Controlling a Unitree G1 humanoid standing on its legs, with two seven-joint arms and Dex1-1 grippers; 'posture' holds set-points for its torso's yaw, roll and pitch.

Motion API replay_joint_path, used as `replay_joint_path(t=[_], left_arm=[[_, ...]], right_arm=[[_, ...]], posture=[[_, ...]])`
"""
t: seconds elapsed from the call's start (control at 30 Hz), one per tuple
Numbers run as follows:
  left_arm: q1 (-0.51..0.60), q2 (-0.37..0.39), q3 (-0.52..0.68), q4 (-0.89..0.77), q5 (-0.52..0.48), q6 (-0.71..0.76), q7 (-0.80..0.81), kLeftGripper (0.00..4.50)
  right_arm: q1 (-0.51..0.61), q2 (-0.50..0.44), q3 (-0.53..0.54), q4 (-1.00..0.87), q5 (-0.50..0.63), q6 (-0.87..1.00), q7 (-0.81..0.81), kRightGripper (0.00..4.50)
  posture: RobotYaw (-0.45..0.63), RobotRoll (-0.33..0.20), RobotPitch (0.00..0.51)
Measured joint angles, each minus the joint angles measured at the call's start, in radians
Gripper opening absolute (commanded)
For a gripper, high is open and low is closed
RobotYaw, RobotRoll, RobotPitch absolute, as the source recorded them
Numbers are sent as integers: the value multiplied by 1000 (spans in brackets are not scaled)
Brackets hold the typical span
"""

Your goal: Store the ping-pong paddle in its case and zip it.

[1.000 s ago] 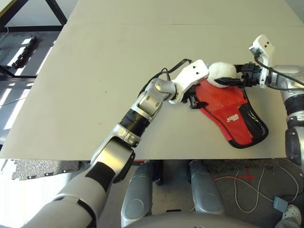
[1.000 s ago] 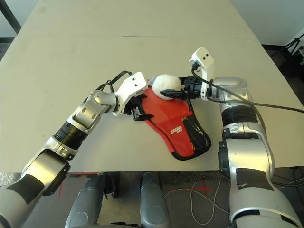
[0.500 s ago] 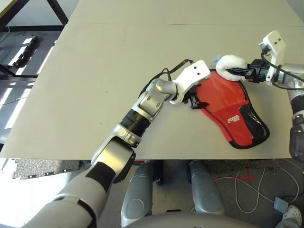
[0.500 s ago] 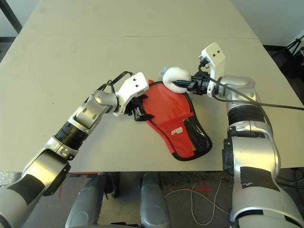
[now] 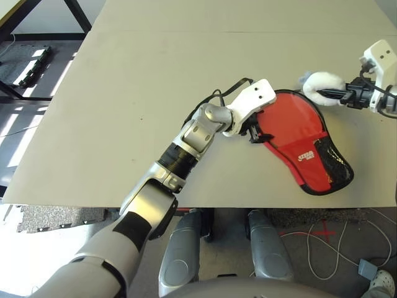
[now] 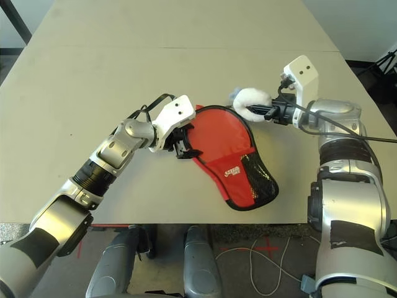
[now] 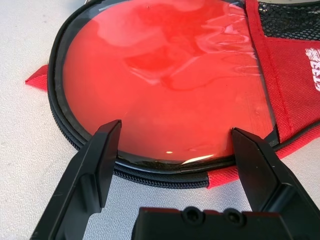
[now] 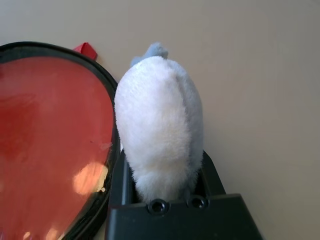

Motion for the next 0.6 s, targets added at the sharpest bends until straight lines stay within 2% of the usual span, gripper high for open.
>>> replay_joint_path(t=[0.23, 0.6], left_arm=[[0, -1, 1, 3, 0, -3, -1, 4500], [-69, -4, 9, 8, -1, -11, -14, 4500]], right_arm=[[74, -88, -6, -30, 11, 61, 141, 599], [107, -74, -33, -60, 26, 73, 117, 599]], posture=[[-183, 0, 281], [-173, 0, 285]])
